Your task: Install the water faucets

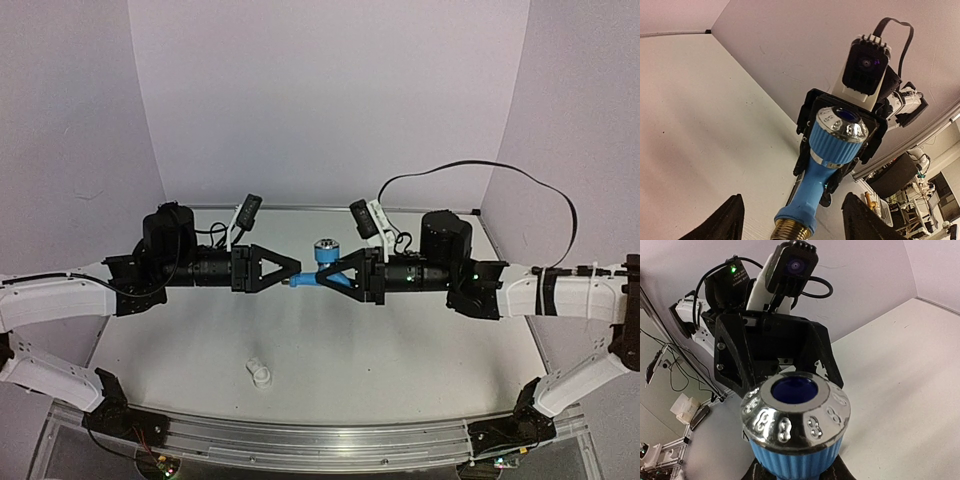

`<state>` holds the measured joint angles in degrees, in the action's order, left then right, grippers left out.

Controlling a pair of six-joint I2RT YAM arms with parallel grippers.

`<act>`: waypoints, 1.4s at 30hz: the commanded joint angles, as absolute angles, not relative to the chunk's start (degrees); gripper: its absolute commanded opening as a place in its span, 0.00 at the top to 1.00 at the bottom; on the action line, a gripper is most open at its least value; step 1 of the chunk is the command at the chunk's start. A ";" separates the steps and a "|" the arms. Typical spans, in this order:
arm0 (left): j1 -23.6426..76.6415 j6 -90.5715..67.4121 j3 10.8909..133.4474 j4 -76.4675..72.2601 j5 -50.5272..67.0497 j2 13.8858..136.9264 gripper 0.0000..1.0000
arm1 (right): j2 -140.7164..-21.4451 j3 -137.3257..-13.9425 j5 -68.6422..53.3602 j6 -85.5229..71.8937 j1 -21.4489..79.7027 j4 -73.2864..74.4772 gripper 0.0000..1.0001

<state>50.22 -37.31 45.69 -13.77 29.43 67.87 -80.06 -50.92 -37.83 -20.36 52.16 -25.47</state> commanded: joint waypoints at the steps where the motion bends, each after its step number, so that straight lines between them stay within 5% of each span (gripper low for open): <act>1: 50.27 -36.15 46.08 -19.46 30.94 68.27 0.36 | -81.86 -54.73 -38.15 -24.22 52.08 -30.29 1.00; 10: 50.28 -38.24 42.01 -22.60 30.74 64.40 0.64 | -82.81 -55.09 -36.78 -26.21 51.93 -31.27 1.00; 20: 50.27 -39.07 41.53 -22.95 30.91 64.51 0.55 | -83.56 -54.80 -37.10 -29.78 51.92 -35.06 1.00; 27: 50.28 -38.29 42.48 -23.05 29.40 64.26 0.99 | -82.78 -53.03 -35.65 -29.80 51.94 -36.32 0.98; 28: 50.27 -38.01 42.24 -23.09 28.72 63.75 1.00 | -82.30 -52.39 -34.98 -29.61 51.94 -36.36 0.94; 32: 50.27 -39.29 41.73 -24.52 26.97 62.32 1.00 | -81.85 -51.48 -34.42 -32.04 51.97 -37.09 0.27; 34: 50.27 -40.55 41.83 -25.39 27.06 62.55 1.00 | -82.37 -51.82 -35.39 -32.52 52.02 -37.68 0.06; 42: 50.27 -43.13 42.40 -28.20 26.73 64.06 1.00 | -83.42 -51.19 -32.23 -35.45 51.51 -38.84 0.02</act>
<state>50.11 -41.48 41.10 -22.94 27.81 64.25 -83.35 -51.58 -35.05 -32.81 52.04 -34.91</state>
